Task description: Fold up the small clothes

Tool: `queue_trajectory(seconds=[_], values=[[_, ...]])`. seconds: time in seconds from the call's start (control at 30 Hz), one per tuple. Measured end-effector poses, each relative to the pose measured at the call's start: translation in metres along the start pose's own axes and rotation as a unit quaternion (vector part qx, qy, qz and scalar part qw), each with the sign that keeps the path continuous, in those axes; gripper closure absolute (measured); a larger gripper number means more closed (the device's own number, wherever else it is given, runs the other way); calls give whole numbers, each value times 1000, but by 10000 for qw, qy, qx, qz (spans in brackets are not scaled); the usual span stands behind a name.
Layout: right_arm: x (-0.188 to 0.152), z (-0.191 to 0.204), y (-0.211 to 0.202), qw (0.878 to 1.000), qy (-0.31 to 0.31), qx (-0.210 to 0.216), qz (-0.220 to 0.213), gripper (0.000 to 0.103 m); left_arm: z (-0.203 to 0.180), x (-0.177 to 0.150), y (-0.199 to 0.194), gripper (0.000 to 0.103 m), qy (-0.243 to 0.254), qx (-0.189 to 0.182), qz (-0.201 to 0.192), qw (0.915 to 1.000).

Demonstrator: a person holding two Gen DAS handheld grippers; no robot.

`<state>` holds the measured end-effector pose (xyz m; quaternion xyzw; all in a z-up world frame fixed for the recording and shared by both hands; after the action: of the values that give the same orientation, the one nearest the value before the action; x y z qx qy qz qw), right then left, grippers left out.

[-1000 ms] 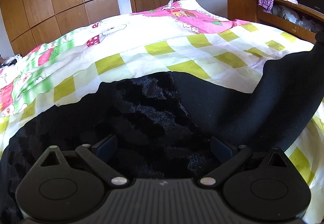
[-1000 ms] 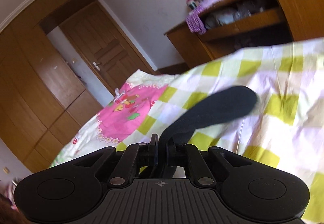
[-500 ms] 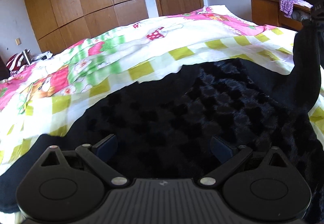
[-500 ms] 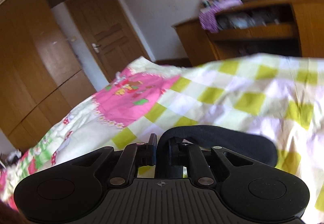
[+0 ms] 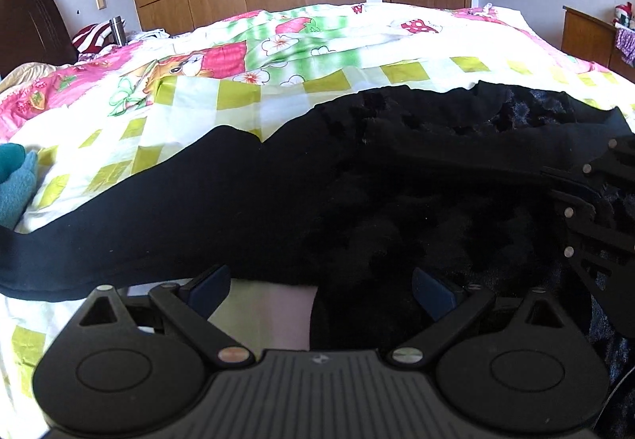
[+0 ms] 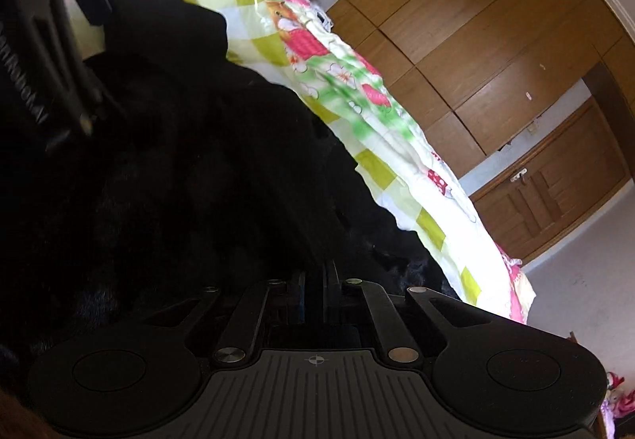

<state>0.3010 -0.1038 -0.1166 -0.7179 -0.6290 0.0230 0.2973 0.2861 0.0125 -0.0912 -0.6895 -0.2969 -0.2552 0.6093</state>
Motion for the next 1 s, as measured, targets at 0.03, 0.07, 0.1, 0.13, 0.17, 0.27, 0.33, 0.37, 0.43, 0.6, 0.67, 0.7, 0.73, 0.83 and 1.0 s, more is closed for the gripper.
queue_trajectory(seconds=[0.03, 0.07, 0.1, 0.13, 0.17, 0.27, 0.33, 0.37, 0.43, 0.6, 0.67, 0.7, 0.73, 0.83, 1.0], values=[[-2, -2, -1, 10000, -32, 26, 82, 95, 3, 1, 0, 0, -65, -49, 1, 10000], [-4, -6, -3, 9999, 3, 25, 129, 95, 5, 0, 0, 0, -110, -79, 7, 9999], [-3, -11, -6, 9999, 54, -9, 152, 92, 7, 0, 0, 0, -140, -106, 11, 9998], [1, -15, -8, 9998, 91, -69, 148, 87, 8, 0, 0, 0, -160, -127, 14, 9998], [6, -18, -10, 9998, 101, -125, 120, 83, 11, -1, -1, 0, -168, -144, 12, 9998], [30, -13, -3, 9999, 112, -18, -91, 66, 15, 1, -2, 0, -234, -144, 3, 9996], [47, -3, 8, 9997, 48, 82, -214, 66, 21, 4, -4, 0, -315, -117, -41, 9994], [53, 1, 12, 9996, 36, 91, -273, 67, 24, 6, -5, 0, -360, -108, -64, 9993], [66, 6, 25, 9995, 61, 107, -292, 73, 30, 8, -4, 0, -474, -108, -63, 9988], [83, 3, 26, 9984, 368, 249, -343, 97, 38, 9, -2, 0, -688, -167, 24, 9975], [86, 0, 16, 9981, 346, 99, -497, 97, 41, 10, -3, 0, -769, -177, 31, 9969], [87, -1, 11, 9975, 394, 107, -569, 98, 43, 11, -4, 0, -809, -183, 30, 9966], [87, -6, 12, 9968, 425, 180, -652, 97, 45, 11, -5, 0, -835, -181, 23, 9963], [90, 11, 14, 9973, 61, 358, -642, 98, 51, 11, -11, 0, -870, -96, -30, 9962], [87, 32, 9, 9967, -224, 589, -503, 96, 63, 5, -18, 0, -761, 268, -80, 9967]])
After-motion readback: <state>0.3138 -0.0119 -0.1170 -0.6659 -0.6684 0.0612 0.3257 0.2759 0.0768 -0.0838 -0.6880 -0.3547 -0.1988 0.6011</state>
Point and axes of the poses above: each gripper's, at about its wrist camera, not at the fingertips, and y roughly the way its jaws point, z to its left, x to its top, the point moved 8 cm from there along y, roughly the way its jaws point, and after that the axes turned 15 degrees about -y, right-handed, at the moved point
